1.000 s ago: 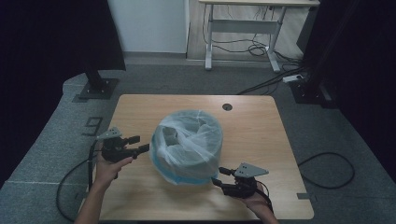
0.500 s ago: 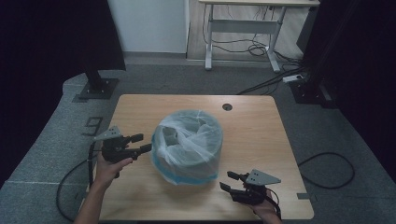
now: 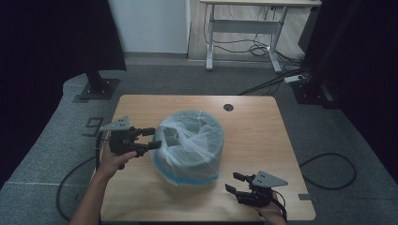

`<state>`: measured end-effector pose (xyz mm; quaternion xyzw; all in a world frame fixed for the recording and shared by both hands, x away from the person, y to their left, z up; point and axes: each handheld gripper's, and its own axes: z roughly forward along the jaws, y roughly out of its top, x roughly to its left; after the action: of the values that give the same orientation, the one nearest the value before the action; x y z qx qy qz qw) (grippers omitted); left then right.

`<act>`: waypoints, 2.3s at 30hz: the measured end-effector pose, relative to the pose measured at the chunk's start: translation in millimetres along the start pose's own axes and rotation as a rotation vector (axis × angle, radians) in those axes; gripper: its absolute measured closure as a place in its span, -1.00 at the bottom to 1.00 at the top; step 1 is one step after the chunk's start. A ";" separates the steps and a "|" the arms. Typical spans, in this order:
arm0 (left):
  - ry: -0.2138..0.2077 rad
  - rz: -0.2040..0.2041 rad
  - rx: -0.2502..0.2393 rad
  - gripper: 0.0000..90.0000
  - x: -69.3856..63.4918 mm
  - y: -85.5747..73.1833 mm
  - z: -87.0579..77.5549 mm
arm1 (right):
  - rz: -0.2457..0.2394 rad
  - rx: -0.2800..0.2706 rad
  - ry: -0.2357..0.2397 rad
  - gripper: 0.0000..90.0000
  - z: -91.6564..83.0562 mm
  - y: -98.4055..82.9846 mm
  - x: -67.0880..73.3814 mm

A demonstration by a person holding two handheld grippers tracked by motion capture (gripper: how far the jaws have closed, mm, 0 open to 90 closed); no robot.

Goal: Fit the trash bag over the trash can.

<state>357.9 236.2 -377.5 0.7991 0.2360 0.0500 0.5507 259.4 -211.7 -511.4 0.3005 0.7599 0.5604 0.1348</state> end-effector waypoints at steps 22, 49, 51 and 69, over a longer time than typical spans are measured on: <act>-0.123 0.127 0.156 -0.15 -0.6 53.9 48.3 | 0.007 -0.011 -0.007 -0.10 -11.0 -3.7 1.2; -0.139 0.253 0.475 0.19 -9.4 86.2 113.5 | 0.003 -0.025 0.008 -0.06 -17.9 -2.6 2.2; -0.129 0.256 0.511 0.20 -7.8 85.9 119.3 | 0.004 -0.024 0.010 -0.06 -18.0 -2.1 1.9; -0.071 0.349 0.757 0.27 -25.3 77.5 158.8 | 0.011 -0.025 0.012 -0.05 -18.0 -1.0 2.3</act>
<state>414.5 67.4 -364.6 0.9743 0.0795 0.0247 0.2091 247.5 -224.4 -505.9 0.2996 0.7520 0.5724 0.1308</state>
